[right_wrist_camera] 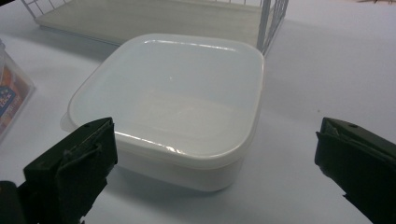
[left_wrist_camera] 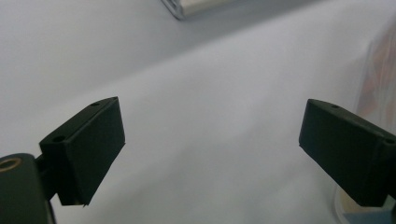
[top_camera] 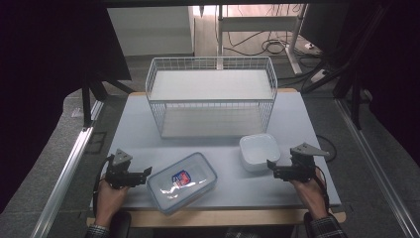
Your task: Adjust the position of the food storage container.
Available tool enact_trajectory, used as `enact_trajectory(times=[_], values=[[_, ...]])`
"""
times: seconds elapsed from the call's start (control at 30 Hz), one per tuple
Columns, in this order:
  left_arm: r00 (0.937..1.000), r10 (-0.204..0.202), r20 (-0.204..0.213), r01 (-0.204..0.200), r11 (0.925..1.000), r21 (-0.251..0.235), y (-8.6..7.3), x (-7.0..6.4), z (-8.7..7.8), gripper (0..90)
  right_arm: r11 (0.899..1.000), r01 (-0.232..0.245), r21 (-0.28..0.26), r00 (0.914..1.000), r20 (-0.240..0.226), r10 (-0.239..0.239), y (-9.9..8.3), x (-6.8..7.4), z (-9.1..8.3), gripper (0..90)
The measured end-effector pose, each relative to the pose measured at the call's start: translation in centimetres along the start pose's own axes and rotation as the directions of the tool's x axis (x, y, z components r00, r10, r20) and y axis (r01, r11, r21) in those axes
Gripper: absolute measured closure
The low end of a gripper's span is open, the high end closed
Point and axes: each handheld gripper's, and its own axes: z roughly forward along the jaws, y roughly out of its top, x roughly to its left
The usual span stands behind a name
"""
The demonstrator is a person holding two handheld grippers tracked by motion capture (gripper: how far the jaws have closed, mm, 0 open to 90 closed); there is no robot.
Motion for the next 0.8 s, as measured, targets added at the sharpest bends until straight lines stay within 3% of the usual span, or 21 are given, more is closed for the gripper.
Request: enact_trajectory(times=[0.17,0.27,0.5,0.63,0.8], values=[[1.0000,0.000,0.007,0.000,1.0000,-0.007,0.0,-0.1,0.0,5.1,1.000,-0.004,-0.004,0.9997,-0.024,0.004,-0.1,-0.4,-0.1,0.5],[1.0000,-0.003,-0.001,0.003,0.9996,-0.028,0.0,0.0,-0.1,3.9,1.000,-0.009,0.004,0.9998,-0.020,0.009,-0.1,-0.6,-0.1,1.1],[0.9998,-0.019,-0.002,0.019,0.9996,-0.023,-0.2,0.4,0.0,3.8,1.000,-0.016,0.009,0.9996,-0.021,0.016,0.2,-0.7,-0.2,0.0],[0.9998,-0.019,-0.009,0.019,0.9997,-0.013,-0.2,0.4,0.1,3.8,0.999,-0.014,0.047,0.9994,-0.032,0.016,0.3,-0.7,-0.1,0.2],[0.9997,-0.023,-0.009,0.023,0.9995,-0.021,-0.1,0.4,0.0,4.1,0.999,0.004,0.052,0.9994,-0.034,-0.002,0.9,-0.5,-0.4,11.5]])
